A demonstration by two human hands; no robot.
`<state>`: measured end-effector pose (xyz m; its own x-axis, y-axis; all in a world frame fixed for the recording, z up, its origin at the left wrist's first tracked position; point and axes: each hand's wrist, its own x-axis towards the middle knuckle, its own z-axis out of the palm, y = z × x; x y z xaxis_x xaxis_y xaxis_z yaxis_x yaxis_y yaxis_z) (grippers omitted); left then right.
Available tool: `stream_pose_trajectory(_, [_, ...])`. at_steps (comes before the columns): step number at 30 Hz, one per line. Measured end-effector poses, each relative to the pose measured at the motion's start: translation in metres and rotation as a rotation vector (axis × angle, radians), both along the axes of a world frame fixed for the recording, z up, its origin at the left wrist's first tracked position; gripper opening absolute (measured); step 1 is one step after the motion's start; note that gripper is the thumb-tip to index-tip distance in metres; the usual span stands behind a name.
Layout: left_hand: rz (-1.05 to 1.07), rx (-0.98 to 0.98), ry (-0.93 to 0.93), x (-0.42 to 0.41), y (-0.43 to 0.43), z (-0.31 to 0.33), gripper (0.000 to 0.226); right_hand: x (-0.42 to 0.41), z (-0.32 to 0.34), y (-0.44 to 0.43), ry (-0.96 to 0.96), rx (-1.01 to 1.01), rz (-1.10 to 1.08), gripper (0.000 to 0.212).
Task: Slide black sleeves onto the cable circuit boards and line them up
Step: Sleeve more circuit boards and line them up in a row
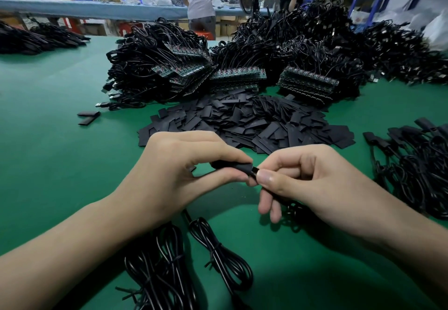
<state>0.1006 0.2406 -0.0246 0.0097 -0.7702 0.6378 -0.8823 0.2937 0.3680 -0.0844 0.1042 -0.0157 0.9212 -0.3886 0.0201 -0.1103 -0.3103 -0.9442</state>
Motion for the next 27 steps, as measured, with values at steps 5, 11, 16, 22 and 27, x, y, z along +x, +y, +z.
stream_pose_trajectory(5, [-0.005,0.030,-0.014,-0.001,0.001,0.001,0.020,0.001,-0.002,0.002,0.027,0.008,0.015,0.019])
stream_pose_trajectory(11, [0.111,-0.030,0.029,-0.002,0.000,0.000,0.023,0.003,-0.004,0.005,-0.026,-0.015,-0.043,0.018])
stream_pose_trajectory(16, [0.256,-0.062,0.104,-0.003,-0.003,-0.001,0.030,0.004,-0.007,0.010,-0.100,-0.109,-0.159,0.013])
stream_pose_trajectory(22, [0.200,-0.044,0.155,-0.007,-0.001,0.001,0.054,0.006,-0.010,0.014,-0.095,-0.251,-0.176,0.012])
stream_pose_trajectory(27, [0.200,-0.021,0.192,-0.007,-0.001,0.001,0.053,0.006,-0.011,0.016,-0.116,-0.304,-0.174,0.011])
